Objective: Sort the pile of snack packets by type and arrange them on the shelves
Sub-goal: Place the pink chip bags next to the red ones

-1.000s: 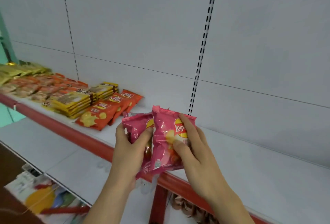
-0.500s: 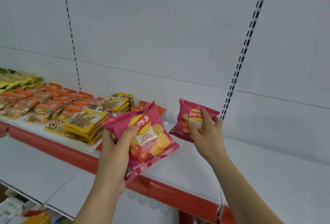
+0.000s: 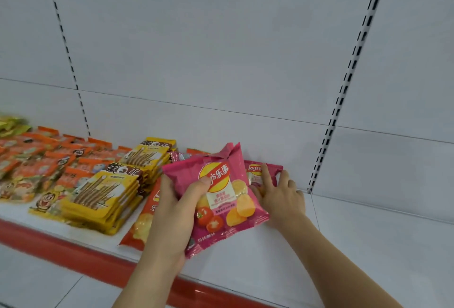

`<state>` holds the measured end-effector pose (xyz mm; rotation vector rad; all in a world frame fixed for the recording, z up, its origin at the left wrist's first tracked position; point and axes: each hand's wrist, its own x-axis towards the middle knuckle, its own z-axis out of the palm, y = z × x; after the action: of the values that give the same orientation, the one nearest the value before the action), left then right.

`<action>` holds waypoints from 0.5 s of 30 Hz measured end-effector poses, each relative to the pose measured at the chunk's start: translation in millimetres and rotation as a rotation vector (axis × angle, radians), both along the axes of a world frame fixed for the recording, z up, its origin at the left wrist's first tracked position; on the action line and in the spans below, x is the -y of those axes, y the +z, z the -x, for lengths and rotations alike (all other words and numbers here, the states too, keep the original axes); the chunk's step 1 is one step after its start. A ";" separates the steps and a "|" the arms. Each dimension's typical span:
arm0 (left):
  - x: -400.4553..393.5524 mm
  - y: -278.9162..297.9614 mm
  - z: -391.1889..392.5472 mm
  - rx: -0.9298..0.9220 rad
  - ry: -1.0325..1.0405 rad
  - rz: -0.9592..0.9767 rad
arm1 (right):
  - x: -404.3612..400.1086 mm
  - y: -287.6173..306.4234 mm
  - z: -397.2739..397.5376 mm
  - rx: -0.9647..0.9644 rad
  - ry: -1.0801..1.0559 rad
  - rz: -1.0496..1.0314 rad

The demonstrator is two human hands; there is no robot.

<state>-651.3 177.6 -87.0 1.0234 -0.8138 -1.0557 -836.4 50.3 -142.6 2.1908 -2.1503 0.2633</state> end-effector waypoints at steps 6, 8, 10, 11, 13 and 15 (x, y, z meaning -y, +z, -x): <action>10.9 -2.5 -19.7 -0.041 -0.148 -0.003 | 4.1 9.2 -5.0 -0.036 -0.069 -0.006; 12.2 -1.9 -29.2 -0.034 -0.175 0.012 | -1.0 18.9 -5.9 0.019 -0.122 -0.009; 14.3 -3.5 -38.1 -0.033 -0.214 0.035 | -16.0 33.5 -9.8 0.178 -0.151 0.081; 15.2 -4.9 -41.7 -0.031 -0.233 0.046 | -27.9 40.4 -12.7 0.342 -0.164 0.155; 16.6 -8.2 -46.7 -0.028 -0.274 0.075 | -61.0 51.4 -22.2 0.748 -0.143 0.290; 15.4 -9.4 -47.6 -0.015 -0.314 0.097 | -98.4 58.2 -37.1 1.091 -0.028 0.327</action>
<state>-603.8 162.1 -96.4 0.8208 -1.0263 -1.2745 -799.2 148.7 -84.4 1.9917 -2.2088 2.0156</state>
